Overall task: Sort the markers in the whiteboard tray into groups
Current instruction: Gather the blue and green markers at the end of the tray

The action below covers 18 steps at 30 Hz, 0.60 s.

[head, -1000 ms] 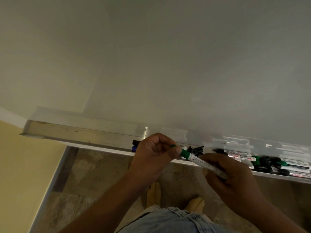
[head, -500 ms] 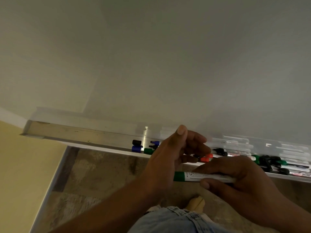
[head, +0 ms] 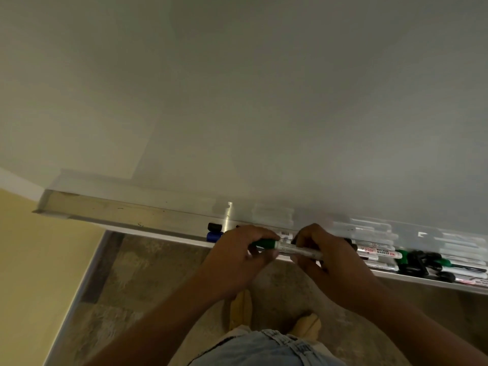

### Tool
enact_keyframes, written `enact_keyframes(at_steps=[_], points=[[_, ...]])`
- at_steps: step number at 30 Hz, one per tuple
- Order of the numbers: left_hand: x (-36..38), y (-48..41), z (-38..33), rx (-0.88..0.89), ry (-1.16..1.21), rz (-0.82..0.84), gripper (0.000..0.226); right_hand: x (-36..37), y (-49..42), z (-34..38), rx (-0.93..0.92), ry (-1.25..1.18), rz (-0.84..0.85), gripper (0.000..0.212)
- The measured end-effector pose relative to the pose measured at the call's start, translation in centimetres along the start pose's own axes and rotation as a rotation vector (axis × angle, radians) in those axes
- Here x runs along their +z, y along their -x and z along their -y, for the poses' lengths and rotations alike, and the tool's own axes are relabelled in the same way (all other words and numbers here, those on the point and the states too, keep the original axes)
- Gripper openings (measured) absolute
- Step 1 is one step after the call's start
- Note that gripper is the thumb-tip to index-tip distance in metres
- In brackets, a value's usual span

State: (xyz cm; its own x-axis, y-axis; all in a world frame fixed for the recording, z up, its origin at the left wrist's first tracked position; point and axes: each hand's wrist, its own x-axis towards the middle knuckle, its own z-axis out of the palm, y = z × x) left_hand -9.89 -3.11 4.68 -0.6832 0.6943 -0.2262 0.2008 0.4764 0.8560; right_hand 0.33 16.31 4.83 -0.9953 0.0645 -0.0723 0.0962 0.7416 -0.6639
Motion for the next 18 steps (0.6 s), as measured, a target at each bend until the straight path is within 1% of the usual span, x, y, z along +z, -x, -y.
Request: enact_keyframes(at_steps=[3,6,8,11,13,15,17,18], points=[[0.4,-1.1,2.5,0.032,-0.205,-0.066,0.029,1.7,-1.0,-1.3,-0.104,0.150,-0.025,0.027],[0.5,-2.5,4.4,0.052,-0.431,-0.126,0.028,3.1,-2.2,-2.1,-0.184,0.346,-0.060,0.026],[0.5,-3.3,5.2,0.048,-0.548,-0.173,0.026,4.0,-2.7,-2.3,-0.194,0.458,-0.060,0.033],[0.7,-3.9,5.8,0.040,-0.627,-0.224,0.022,5.0,-2.7,-1.8,-0.158,0.539,-0.052,0.040],[1.0,-4.1,6.1,0.038,-0.657,-0.247,0.021,5.6,-2.1,-0.5,-0.130,0.528,-0.041,0.038],[1.5,-4.3,6.4,0.036,-0.686,-0.264,0.020,6.1,-1.6,1.7,-0.165,0.396,0.023,0.036],[1.9,-4.5,6.5,0.032,-0.701,-0.266,0.021,6.5,-1.4,4.3,-0.211,0.137,0.179,0.032],[2.1,-4.6,6.4,0.032,-0.705,-0.268,0.020,6.6,-1.4,5.6,-0.272,0.064,0.268,0.031]])
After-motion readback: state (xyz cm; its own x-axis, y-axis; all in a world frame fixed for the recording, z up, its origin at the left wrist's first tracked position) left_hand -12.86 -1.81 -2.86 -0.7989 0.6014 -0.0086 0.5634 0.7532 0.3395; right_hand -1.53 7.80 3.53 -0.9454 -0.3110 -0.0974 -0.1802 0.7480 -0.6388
